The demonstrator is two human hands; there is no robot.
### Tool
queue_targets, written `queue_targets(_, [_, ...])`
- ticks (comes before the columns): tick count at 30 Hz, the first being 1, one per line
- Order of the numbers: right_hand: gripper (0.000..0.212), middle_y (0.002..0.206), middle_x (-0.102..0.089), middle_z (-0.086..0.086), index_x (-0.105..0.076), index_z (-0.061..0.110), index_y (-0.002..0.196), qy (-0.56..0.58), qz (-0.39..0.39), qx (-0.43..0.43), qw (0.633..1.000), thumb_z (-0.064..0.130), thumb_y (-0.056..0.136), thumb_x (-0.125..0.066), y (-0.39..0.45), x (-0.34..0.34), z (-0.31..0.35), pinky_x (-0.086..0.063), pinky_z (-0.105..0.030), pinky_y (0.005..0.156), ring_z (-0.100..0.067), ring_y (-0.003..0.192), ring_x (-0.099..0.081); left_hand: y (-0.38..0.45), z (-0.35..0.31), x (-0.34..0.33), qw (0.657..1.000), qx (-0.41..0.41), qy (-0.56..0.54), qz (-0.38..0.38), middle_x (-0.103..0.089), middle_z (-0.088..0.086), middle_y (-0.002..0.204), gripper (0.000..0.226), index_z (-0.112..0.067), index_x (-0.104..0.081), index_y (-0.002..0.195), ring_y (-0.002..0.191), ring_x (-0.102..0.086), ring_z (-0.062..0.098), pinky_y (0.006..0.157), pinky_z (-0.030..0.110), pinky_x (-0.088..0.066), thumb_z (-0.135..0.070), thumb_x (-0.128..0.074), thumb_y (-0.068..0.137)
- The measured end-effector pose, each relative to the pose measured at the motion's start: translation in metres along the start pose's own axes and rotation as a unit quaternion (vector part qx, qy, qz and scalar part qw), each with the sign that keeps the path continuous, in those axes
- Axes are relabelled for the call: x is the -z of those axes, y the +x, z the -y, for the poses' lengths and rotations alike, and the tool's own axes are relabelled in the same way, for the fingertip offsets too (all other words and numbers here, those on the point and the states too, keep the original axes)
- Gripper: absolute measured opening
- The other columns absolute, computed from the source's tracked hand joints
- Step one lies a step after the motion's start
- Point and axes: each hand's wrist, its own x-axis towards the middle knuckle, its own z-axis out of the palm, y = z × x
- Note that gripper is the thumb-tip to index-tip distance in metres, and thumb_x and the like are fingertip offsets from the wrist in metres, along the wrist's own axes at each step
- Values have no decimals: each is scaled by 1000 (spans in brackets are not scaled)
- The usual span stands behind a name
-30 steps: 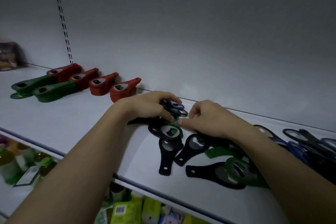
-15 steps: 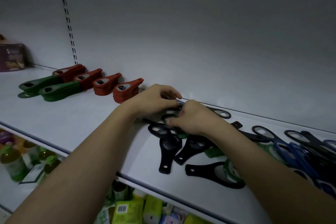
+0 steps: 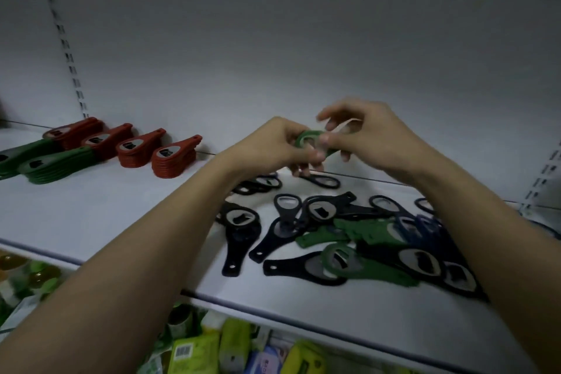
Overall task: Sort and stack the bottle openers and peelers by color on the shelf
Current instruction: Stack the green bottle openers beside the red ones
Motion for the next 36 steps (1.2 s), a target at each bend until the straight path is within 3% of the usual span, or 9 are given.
queue_targets(3, [29,113,-59,-5,-57,16,114,83,-94,-57,990,12,89,-70,-7,40,-20,-58,-23,70,-17,89,-67,29,-17,-23,996,-2,-74,-47,-75,11,82,8,-1,-65,98,60,-65,12,56,19,-51,-2,-67,90])
queue_targets(6, [21,95,-67,-1,-64,12,106,40,-116,-90,988,19,88,-71,-22,61,-44,-52,-25,56,-13,67,-63,44,-13,-39,969,34,-228,-93,-76,15,92,12,-4,-57,101,70,-71,16,57,20,-53,1,-64,91])
queue_targets(12, [12,70,-68,15,-75,22,92,-88,280,-81,952,25,80,-78,-48,48,-39,-41,-15,55,1,53,-51,39,4,-44,941,101,-322,-14,-72,11,104,34,-3,-48,121,82,-75,29,60,26,-60,14,-51,92])
queue_targets(16, [32,74,-60,29,-72,38,98,-164,354,-75,918,37,69,-85,-52,42,-31,-41,-16,58,2,56,-49,38,6,-45,964,92,-250,22,-71,8,103,37,-11,-55,123,83,-74,24,68,31,-61,10,-53,93])
queue_targets(19, [24,69,-56,9,-73,42,92,-182,323,-44,928,42,71,-84,-51,38,-36,-43,-31,62,-8,58,-48,38,6,-48,961,100,-257,32,-72,7,102,25,-13,-55,116,86,-73,26,67,33,-60,-1,-56,95])
queue_targets(24, [12,52,-57,20,-75,21,89,-85,222,-48,970,22,78,-80,-52,46,-31,-35,-11,49,-1,47,-42,36,6,-54,959,102,-260,55,-69,13,110,25,-12,-55,121,83,-72,26,67,33,-58,-8,-56,97])
queue_targets(27, [19,65,-66,4,-71,14,83,26,118,-52,991,25,70,-79,-51,56,-33,-44,-16,52,-9,56,-52,35,4,-55,955,98,-271,67,-68,16,116,29,-12,-55,127,88,-72,28,70,35,-59,-23,-52,101])
queue_targets(33, [23,66,-69,-6,-64,2,86,207,-33,-92,973,18,72,-72,-45,50,-46,-52,-20,52,-14,54,-60,33,0,-56,958,115,-230,128,-69,11,119,49,-17,-57,130,103,-69,27,79,38,-59,-51,-45,97])
queue_targets(36, [19,68,-69,-9,-63,0,90,260,-51,-113,958,13,78,-70,-44,44,-48,-54,-20,55,-15,56,-63,30,1,-58,960,88,-217,155,-72,6,107,39,-16,-59,129,90,-70,20,65,29,-57,-37,-53,97])
